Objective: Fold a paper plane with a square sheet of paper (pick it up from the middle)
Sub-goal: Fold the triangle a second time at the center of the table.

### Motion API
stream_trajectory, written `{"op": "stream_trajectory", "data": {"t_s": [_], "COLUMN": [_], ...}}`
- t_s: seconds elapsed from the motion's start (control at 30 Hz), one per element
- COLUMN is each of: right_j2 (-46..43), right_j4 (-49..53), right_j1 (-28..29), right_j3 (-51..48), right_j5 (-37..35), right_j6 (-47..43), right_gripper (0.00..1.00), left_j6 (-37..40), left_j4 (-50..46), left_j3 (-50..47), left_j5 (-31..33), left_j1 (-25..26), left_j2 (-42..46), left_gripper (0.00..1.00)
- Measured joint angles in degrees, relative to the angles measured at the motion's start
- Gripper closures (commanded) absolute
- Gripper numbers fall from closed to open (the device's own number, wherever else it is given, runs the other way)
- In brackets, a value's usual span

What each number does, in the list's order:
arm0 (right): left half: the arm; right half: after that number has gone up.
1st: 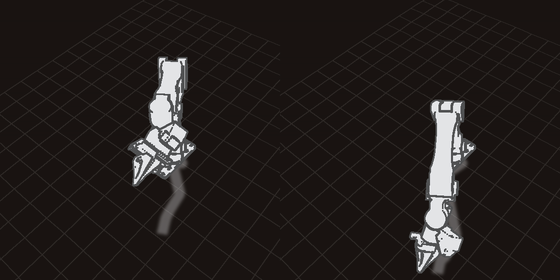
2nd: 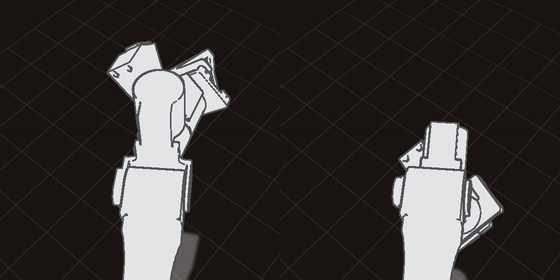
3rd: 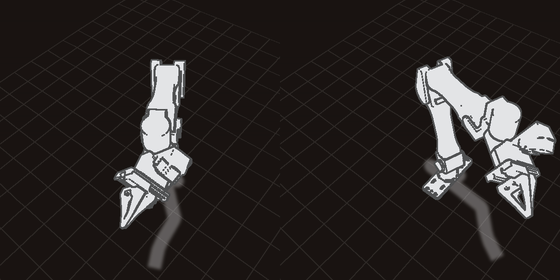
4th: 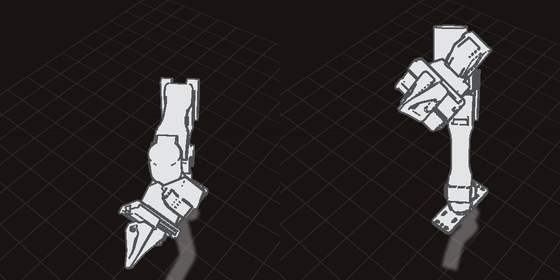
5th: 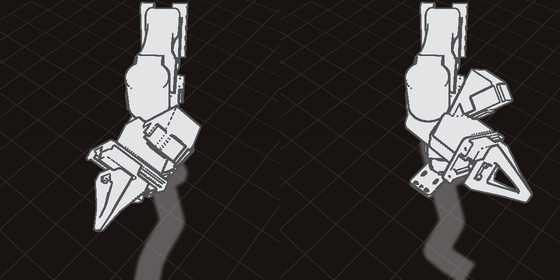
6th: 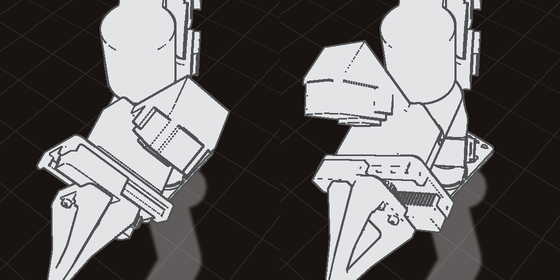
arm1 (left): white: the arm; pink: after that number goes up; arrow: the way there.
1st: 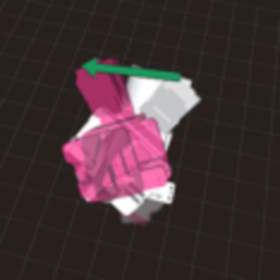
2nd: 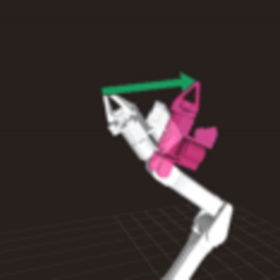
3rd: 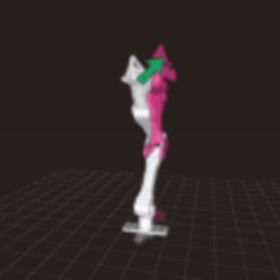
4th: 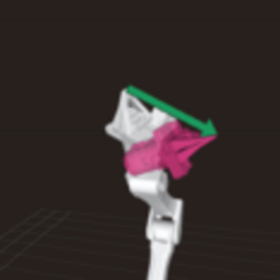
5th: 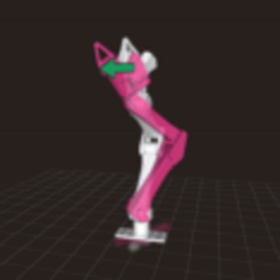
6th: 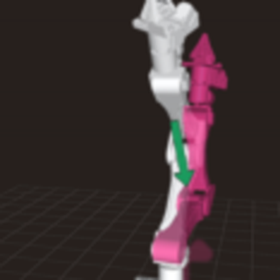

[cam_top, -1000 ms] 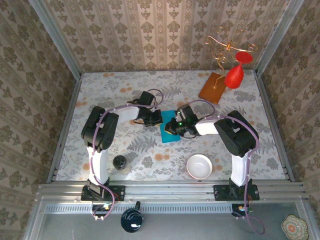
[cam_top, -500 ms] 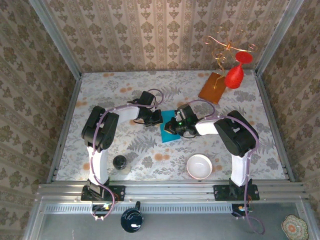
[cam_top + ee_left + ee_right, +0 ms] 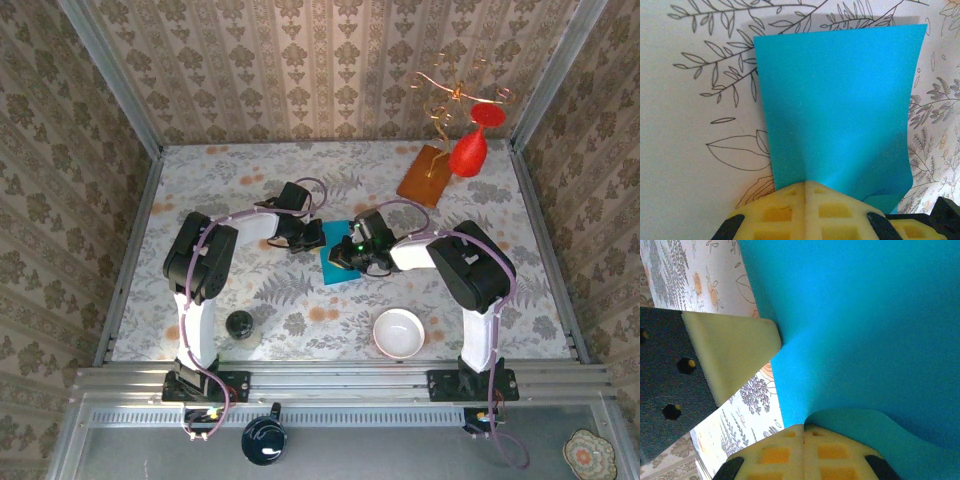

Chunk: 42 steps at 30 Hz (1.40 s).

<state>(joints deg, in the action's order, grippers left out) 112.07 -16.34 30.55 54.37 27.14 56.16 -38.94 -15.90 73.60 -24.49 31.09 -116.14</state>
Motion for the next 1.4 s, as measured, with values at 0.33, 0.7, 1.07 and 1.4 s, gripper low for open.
{"op": "stream_trajectory", "data": {"t_s": [0.33, 0.7, 1.07, 1.4], "right_j2": [0.07, 0.20, 0.17, 0.17], "right_j4": [0.68, 1.75, 1.73, 2.43], "right_j1": [0.00, 0.07, 0.07, 0.07], "right_j3": [0.28, 1.97, 2.67, 2.64], "right_j5": [0.00, 0.17, 0.48, -0.26], "right_j6": [-0.04, 0.39, 0.90, 0.85], "right_gripper": [0.98, 0.72, 0.63, 0.70], "left_j6": [0.02, -1.77, -4.35, -6.73], "left_j4": [-1.38, -0.22, 2.25, 6.64], "left_j3": [0.74, -4.07, -13.03, -16.63], "left_j5": [0.35, 5.70, 7.63, 5.29], "left_j1": [-0.02, -2.19, -3.06, -0.31], "left_j2": [0.04, 11.26, 17.22, 19.15], "left_gripper": [0.89, 0.76, 0.73, 0.85]}}
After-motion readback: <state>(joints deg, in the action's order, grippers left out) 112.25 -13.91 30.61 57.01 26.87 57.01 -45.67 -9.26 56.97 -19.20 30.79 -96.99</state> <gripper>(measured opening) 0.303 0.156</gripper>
